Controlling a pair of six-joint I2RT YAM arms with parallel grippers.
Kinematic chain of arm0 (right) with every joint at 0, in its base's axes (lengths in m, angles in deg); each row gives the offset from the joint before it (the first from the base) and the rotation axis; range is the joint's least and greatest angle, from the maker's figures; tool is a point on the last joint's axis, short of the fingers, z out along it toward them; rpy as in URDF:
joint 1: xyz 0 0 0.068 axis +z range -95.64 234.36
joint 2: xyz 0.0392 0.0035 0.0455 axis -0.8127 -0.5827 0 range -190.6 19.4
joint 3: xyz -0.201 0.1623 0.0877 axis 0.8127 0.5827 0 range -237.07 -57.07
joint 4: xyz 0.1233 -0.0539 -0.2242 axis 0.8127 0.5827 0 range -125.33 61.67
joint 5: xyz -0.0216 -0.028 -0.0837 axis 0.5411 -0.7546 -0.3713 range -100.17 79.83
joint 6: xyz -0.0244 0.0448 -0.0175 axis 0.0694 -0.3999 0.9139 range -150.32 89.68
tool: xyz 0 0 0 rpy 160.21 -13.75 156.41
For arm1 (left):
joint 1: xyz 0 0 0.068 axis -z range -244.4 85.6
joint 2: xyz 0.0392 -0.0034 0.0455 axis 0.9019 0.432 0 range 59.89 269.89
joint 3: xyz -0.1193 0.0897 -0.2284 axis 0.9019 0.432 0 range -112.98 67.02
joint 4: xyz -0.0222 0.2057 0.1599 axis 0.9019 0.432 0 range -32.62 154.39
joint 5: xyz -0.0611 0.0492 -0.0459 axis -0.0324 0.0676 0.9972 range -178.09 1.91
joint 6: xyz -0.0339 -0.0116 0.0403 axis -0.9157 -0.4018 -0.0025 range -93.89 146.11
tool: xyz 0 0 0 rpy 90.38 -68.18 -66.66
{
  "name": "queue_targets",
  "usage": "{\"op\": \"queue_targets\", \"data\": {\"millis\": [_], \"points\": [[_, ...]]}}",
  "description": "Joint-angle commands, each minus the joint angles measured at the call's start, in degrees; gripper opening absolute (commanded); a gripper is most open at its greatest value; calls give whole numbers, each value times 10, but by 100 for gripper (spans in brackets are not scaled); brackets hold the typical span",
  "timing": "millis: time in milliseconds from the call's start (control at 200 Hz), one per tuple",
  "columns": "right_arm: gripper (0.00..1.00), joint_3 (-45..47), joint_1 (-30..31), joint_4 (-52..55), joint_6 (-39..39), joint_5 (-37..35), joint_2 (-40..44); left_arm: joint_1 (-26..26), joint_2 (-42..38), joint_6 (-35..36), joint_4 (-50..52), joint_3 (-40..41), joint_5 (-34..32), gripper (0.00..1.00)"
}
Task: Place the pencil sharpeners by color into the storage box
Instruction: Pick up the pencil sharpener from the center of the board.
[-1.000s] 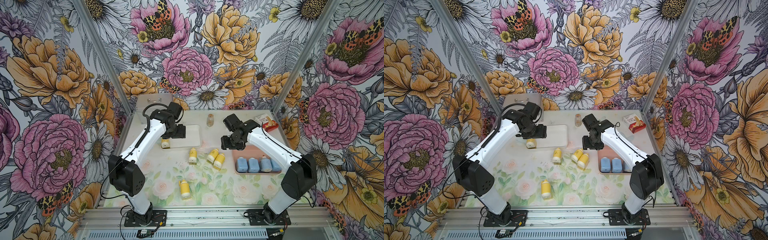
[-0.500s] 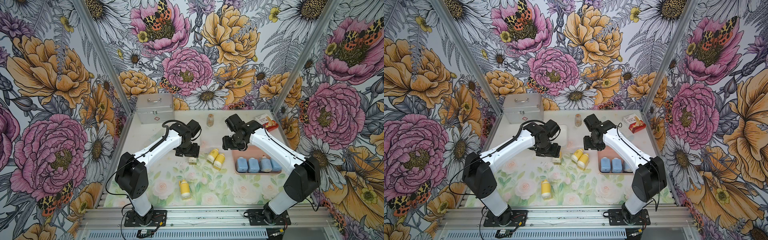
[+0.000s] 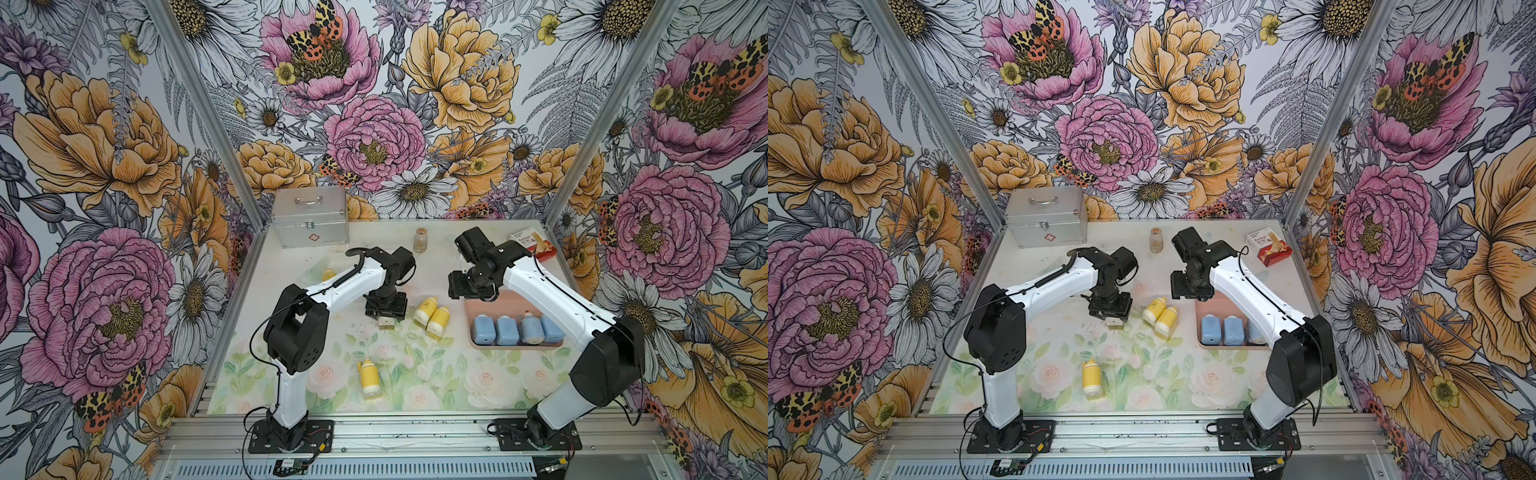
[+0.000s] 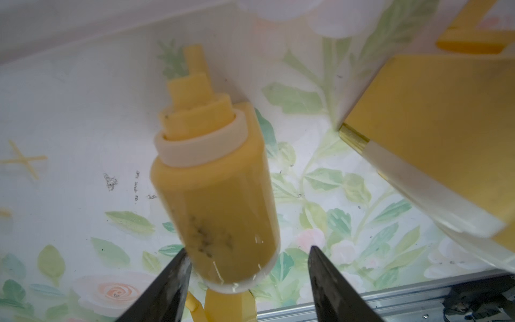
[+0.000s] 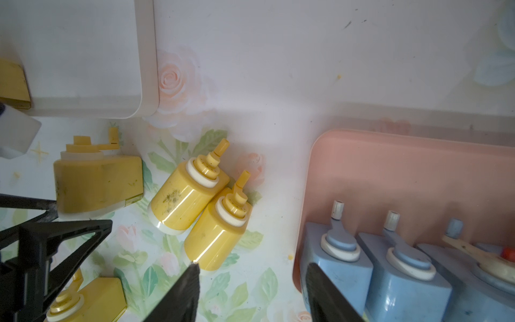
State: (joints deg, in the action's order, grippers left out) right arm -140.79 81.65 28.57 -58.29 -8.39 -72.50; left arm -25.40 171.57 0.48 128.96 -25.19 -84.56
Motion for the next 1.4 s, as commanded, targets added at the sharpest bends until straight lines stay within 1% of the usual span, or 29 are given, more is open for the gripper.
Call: {"op": "queue_targets", "data": {"millis": [0,686,866,1081,1396], "points": [[63,4,-5,-9,9,-7,18,2,15,-3,-8,-26,6,67],[63,5,-9,-10,12,-4,19,2,44,-32,-8,-42,-57,64],[63,4,-9,-10,12,-2,21,2,47,-39,-8,-44,-62,61],[63,4,-10,-10,13,0,20,2,48,-42,-7,-37,-62,61],[63,3,-10,-10,15,2,15,2,62,-39,-7,-39,-60,58]]}}
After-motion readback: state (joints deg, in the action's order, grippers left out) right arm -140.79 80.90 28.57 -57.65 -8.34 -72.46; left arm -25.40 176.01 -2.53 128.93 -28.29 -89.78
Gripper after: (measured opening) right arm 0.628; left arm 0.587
